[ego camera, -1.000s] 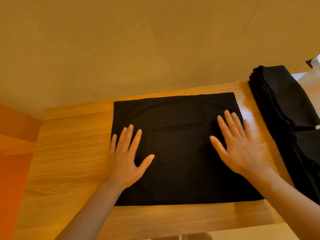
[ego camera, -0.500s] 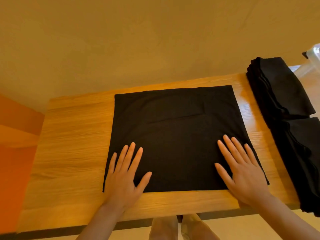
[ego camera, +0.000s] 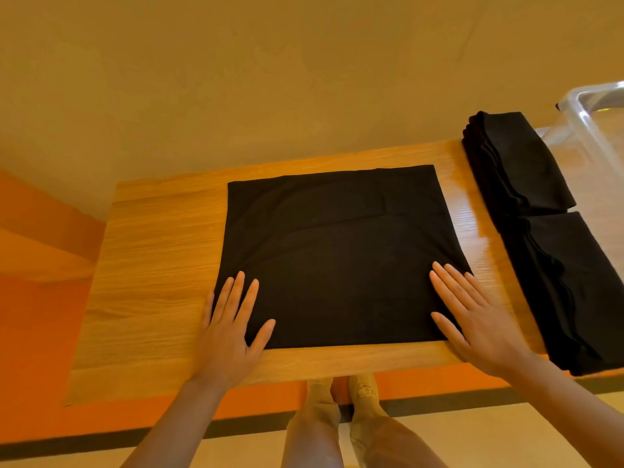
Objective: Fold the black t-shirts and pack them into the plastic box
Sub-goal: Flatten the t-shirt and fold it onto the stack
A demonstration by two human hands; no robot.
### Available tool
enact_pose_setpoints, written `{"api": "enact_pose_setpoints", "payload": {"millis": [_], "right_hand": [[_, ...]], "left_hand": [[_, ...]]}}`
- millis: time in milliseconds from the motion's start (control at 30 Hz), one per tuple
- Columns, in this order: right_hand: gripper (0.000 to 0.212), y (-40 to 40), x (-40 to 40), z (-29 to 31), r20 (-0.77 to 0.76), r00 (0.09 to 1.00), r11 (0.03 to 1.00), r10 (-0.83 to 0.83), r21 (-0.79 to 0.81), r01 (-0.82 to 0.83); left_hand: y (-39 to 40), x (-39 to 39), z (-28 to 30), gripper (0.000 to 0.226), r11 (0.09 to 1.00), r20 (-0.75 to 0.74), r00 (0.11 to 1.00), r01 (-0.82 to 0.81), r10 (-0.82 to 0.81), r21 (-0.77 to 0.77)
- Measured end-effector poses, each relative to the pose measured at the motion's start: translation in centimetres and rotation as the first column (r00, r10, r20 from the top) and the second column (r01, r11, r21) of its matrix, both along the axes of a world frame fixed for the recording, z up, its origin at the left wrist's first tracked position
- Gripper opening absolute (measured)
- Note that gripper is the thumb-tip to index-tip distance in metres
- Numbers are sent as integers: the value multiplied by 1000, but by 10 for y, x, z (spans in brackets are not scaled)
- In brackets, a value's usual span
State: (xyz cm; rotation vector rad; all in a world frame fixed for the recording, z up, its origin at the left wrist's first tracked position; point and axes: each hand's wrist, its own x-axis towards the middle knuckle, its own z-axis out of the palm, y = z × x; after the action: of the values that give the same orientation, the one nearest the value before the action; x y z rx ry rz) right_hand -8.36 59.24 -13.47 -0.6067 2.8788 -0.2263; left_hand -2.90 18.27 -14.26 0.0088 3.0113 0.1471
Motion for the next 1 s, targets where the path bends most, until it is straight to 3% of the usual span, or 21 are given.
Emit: {"api": "enact_pose_setpoints", "payload": {"millis": [233, 367, 533, 667, 800, 900, 1000], "right_hand": [[67, 15, 29, 1, -18, 1000, 999, -16, -37, 15], [71, 18, 41, 0, -60, 984, 986, 165, -9, -166], [63, 33, 49, -12, -146, 946, 955, 291, 107, -277], [72, 42, 49, -18, -224, 899, 925, 377, 143, -353], [65, 46, 55, -7, -262, 880, 918, 396, 103, -382], [74, 49, 57, -1, -216, 907, 931, 362, 43, -361], [41, 54, 57, 9, -144, 926, 927, 350, -88, -364]], "left_hand": [[0, 21, 7, 69, 999, -2, 999, -45, 45, -19], [-3, 51, 12, 67, 979, 42, 978, 202, -202, 14], [-21, 72, 13, 69, 973, 67, 974, 220, -215, -72], [-19, 75, 16, 68, 947, -52, 948, 310, -315, -81], [-18, 84, 18, 37, 923, -171, 908, 365, -382, -121], [-20, 90, 23, 37, 908, -222, 880, 408, -420, -99], [-23, 90, 32, 51, 917, -231, 892, 399, -389, -3]]}}
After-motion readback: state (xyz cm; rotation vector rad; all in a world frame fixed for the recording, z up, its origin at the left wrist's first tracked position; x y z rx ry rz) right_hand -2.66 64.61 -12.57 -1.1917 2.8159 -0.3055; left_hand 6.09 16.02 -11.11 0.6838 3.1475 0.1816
